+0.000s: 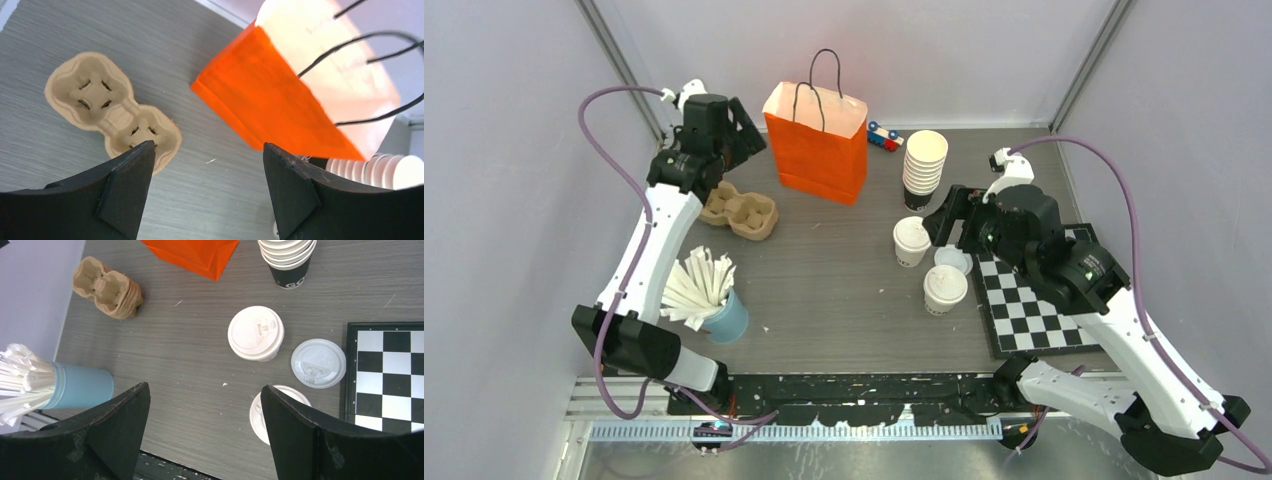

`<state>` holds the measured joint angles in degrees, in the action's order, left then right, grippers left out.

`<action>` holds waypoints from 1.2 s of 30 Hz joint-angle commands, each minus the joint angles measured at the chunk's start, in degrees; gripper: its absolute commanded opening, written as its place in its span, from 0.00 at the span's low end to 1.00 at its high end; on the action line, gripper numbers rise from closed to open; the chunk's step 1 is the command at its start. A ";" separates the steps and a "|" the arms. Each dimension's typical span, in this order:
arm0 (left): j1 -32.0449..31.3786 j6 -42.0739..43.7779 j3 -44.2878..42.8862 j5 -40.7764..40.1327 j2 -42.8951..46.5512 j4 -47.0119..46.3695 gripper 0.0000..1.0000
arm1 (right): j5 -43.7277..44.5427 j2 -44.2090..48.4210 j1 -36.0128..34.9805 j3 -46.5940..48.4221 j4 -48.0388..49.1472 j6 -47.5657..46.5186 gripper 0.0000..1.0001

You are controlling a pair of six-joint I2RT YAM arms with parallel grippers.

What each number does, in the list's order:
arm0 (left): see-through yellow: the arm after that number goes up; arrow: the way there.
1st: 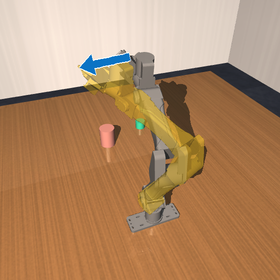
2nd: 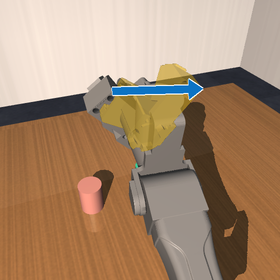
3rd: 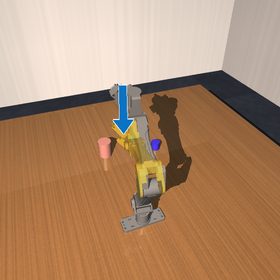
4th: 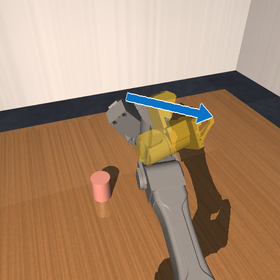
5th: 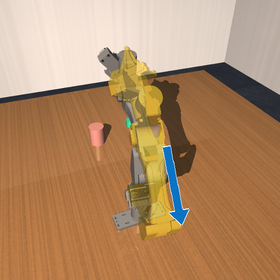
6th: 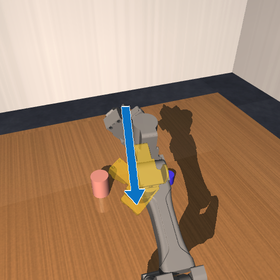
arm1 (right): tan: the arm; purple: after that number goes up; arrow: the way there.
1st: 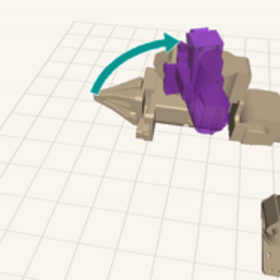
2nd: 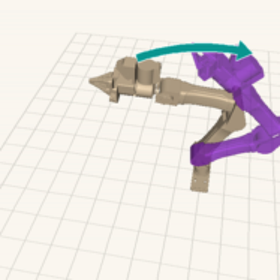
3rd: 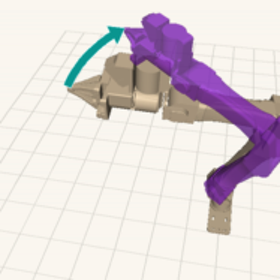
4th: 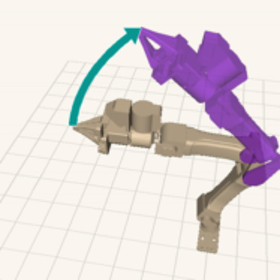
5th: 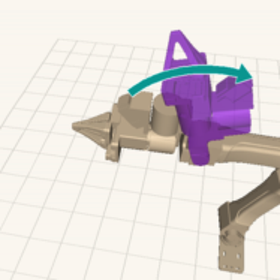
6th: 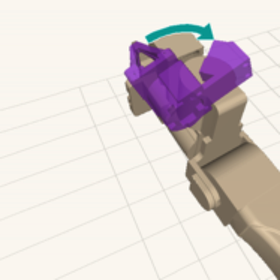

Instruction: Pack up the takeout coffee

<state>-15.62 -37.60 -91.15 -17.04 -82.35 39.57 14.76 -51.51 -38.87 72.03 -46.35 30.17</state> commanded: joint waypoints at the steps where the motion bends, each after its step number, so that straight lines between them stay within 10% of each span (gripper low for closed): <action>1: 1.85 -3.20 -6.17 1.72 -1.31 3.32 0.79 | -0.92 -2.74 0.05 8.12 -5.79 3.81 0.85; 17: 0.13 -22.05 -10.55 19.88 -17.42 -20.60 0.65 | -3.11 -6.66 0.05 13.60 -14.33 3.33 0.83; 36: -6.35 -27.43 -8.78 13.94 -15.99 -27.68 0.62 | -2.81 -5.98 0.06 12.27 -15.31 -1.92 0.83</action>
<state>-21.37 -64.58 -100.25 0.01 -101.91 16.49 11.68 -58.37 -38.87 83.57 -62.24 30.57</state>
